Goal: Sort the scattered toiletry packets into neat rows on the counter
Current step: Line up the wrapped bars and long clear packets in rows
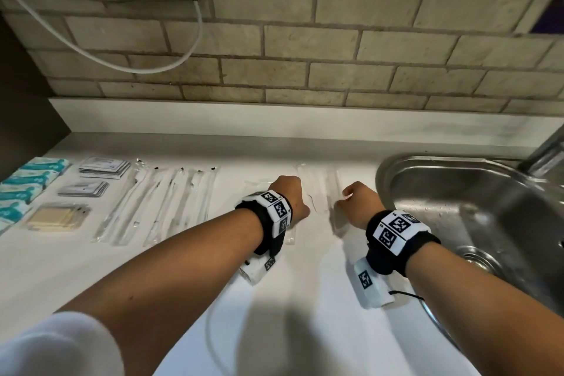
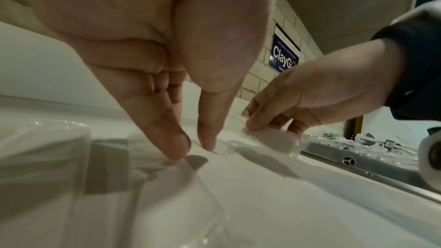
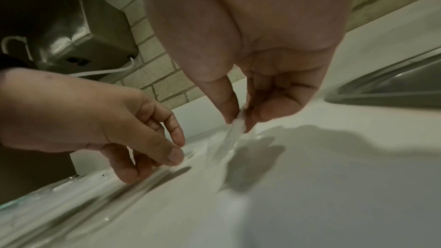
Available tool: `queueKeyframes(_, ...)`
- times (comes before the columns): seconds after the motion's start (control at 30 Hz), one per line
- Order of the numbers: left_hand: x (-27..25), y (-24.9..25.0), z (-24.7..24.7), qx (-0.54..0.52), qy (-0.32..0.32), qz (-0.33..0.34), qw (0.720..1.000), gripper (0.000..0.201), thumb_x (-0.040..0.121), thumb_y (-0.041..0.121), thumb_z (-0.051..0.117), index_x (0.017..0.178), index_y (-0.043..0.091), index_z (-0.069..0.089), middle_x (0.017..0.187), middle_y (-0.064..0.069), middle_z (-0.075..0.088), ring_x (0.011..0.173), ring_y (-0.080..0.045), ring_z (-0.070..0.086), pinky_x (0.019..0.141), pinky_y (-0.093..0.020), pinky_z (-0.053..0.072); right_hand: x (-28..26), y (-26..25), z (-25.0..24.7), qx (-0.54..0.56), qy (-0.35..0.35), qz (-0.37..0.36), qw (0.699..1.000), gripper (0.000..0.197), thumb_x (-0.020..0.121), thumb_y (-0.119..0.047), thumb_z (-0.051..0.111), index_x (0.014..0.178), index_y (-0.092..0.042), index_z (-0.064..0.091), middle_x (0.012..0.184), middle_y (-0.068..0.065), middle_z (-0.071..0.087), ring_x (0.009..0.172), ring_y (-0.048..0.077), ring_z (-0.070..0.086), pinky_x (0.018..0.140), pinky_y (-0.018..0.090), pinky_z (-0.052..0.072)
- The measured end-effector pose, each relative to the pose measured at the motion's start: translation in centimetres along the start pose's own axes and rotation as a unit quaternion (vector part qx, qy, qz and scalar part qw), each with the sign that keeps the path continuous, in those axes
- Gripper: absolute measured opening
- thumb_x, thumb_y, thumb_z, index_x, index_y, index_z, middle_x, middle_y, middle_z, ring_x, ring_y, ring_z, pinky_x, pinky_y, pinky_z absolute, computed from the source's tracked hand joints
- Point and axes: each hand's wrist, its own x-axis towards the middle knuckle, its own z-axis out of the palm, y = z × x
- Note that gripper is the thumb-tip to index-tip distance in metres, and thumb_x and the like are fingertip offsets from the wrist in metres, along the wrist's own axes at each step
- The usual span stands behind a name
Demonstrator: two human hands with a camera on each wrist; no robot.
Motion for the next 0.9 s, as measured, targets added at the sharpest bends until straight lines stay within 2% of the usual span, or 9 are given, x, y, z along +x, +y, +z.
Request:
queueKeyframes(0.1, 0.8, 0.5, 0.0, 0.014, 0.002, 0.044, 0.999, 0.034, 0.083, 0.029, 0.066, 0.109, 0.008, 0.068, 0.111, -0.011, 0.068, 0.103, -0.029, 0.064, 0.085, -0.033, 0.053, 0.6, 0.9, -0.1, -0.059, -0.021, 0.01, 0.998, 0.036, 0.085, -0.015, 0.061, 0.12, -0.01, 0.053, 0.118, 0.012, 0.063, 0.105, 0.028, 0.061, 0.076, 0.027, 0.042)
queueKeyframes(0.17, 1.2, 0.6, 0.3, 0.045, -0.023, 0.094, 0.994, 0.035, 0.086, 0.034, 0.061, 0.115, 0.016, 0.065, 0.121, -0.006, 0.063, 0.116, -0.029, 0.055, 0.092, -0.034, 0.046, 0.7, 1.1, 0.1, -0.096, -0.019, -0.002, 0.995, 0.038, 0.085, -0.017, 0.062, 0.12, -0.01, 0.053, 0.12, 0.012, 0.06, 0.108, 0.028, 0.059, 0.081, 0.03, 0.046)
queueKeyframes(0.27, 1.0, 0.6, 0.8, 0.16, -0.064, 0.158, 0.972, 0.026, 0.087, 0.043, 0.049, 0.102, 0.026, 0.06, 0.116, -0.002, 0.06, 0.116, -0.032, 0.044, 0.09, -0.041, 0.034, 0.9, 1.1, 0.4, -0.135, -0.025, -0.037, 0.99, 0.044, 0.083, -0.017, 0.062, 0.125, -0.013, 0.05, 0.129, 0.01, 0.046, 0.108, 0.028, 0.057, 0.087, 0.033, 0.049)
queueKeyframes(0.33, 0.6, 0.4, 1.1, 0.226, -0.076, 0.184, 0.953, 0.033, 0.09, 0.043, 0.043, 0.112, 0.025, 0.059, 0.123, 0.001, 0.058, 0.12, -0.032, 0.043, 0.094, -0.044, 0.03, 1.0, 1.0, 0.7, -0.151, -0.036, -0.06, 0.986, 0.049, 0.081, -0.014, 0.062, 0.128, -0.017, 0.051, 0.127, 0.01, 0.043, 0.108, 0.028, 0.058, 0.087, 0.032, 0.05)
queueKeyframes(0.43, -0.2, -0.3, 1.4, 0.243, -0.08, 0.21, 0.944, 0.037, 0.092, 0.044, 0.041, 0.119, 0.027, 0.058, 0.131, 0.006, 0.056, 0.128, -0.032, 0.039, 0.096, -0.045, 0.026, 1.0, 1.0, 1.1, -0.178, -0.052, -0.084, 0.979, 0.052, 0.078, -0.014, 0.061, 0.129, -0.018, 0.053, 0.129, 0.009, 0.047, 0.113, 0.027, 0.054, 0.091, 0.031, 0.049)
queueKeyframes(0.53, -1.4, -0.9, 1.7, 0.226, -0.099, 0.22, 0.944, 0.036, 0.093, 0.045, 0.044, 0.121, 0.029, 0.06, 0.138, 0.01, 0.053, 0.133, -0.03, 0.036, 0.099, -0.044, 0.023, 0.9, 0.8, 1.1, -0.165, -0.047, -0.081, 0.982, 0.041, 0.087, -0.012, 0.054, 0.128, -0.013, 0.054, 0.132, 0.015, 0.046, 0.114, 0.032, 0.053, 0.092, 0.034, 0.047)
queueKeyframes(0.63, -2.7, -1.0, 1.7, 0.217, -0.101, 0.224, 0.945, 0.035, 0.092, 0.045, 0.047, 0.121, 0.03, 0.062, 0.147, 0.01, 0.046, 0.133, -0.028, 0.037, 0.102, -0.044, 0.023, 0.9, 0.5, 1.2, -0.166, -0.038, -0.081, 0.982, 0.039, 0.089, -0.012, 0.053, 0.127, -0.011, 0.055, 0.133, 0.017, 0.046, 0.115, 0.034, 0.052, 0.094, 0.038, 0.047)
queueKeyframes(0.8, -3.6, -1.4, 1.6, 0.185, -0.1, 0.216, 0.954, 0.035, 0.09, 0.046, 0.048, 0.114, 0.024, 0.064, 0.135, 0.009, 0.058, 0.126, -0.027, 0.045, 0.097, -0.044, 0.025, -0.3, -0.4, 1.2, -0.207, -0.046, -0.074, 0.974, 0.039, 0.089, -0.013, 0.053, 0.128, -0.01, 0.053, 0.134, 0.017, 0.043, 0.119, 0.035, 0.05, 0.097, 0.041, 0.047)
queueKeyframes(0.9, -4.1, -2.0, -0.1, 0.122, -0.043, 0.183, 0.975, 0.034, 0.09, 0.043, 0.049, 0.12, 0.032, 0.063, 0.127, 0.007, 0.062, 0.124, -0.024, 0.046, 0.1, -0.041, 0.026, -1.3, -1.8, 1.5, -0.227, -0.025, -0.122, 0.966, 0.042, 0.093, -0.015, 0.049, 0.135, -0.015, 0.048, 0.137, 0.011, 0.04, 0.127, 0.03, 0.041, 0.101, 0.041, 0.045)
